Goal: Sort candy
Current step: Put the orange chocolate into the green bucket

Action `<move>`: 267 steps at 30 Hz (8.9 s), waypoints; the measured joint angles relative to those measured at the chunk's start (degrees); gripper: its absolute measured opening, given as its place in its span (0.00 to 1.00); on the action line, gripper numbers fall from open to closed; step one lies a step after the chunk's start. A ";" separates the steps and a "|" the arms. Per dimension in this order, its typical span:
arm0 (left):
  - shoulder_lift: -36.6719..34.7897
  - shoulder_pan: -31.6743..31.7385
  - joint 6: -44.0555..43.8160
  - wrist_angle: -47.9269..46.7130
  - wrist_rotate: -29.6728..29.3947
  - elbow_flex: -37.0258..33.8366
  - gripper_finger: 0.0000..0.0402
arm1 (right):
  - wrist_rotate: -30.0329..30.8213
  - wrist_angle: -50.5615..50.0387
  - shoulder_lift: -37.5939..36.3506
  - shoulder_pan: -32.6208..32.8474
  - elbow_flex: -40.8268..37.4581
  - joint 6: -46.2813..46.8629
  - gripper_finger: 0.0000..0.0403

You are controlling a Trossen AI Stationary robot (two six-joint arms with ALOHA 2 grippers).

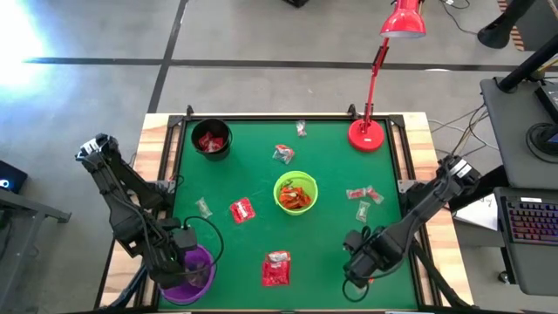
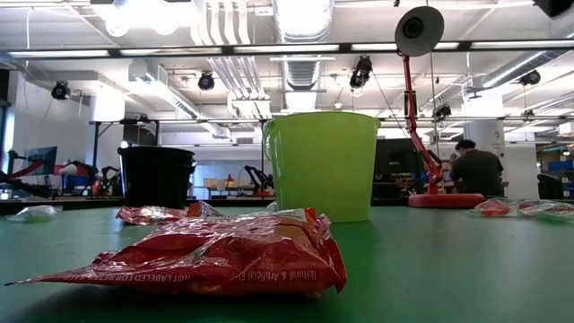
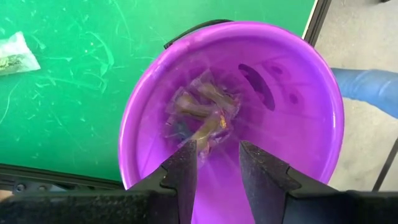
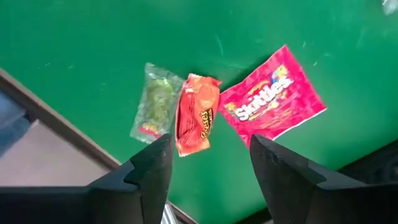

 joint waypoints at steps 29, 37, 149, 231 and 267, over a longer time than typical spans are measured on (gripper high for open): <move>0.00 0.00 -1.10 0.38 0.00 0.00 0.25 | 0.52 24.91 0.00 5.47 -19.04 14.66 0.48; 0.00 0.00 -0.56 0.34 0.00 0.00 0.25 | 0.50 29.23 0.00 5.47 -20.73 16.30 0.36; -12.63 17.51 11.92 -16.32 -22.82 -0.42 0.18 | -0.51 7.81 8.37 -46.83 16.97 -65.21 0.03; -12.61 17.51 13.13 -15.60 -22.77 -0.42 0.18 | 0.86 11.18 8.22 -46.70 16.95 -84.02 0.08; -12.61 17.51 14.00 -14.46 -22.77 -0.42 0.18 | 1.60 16.02 8.26 -46.86 16.78 -68.89 0.08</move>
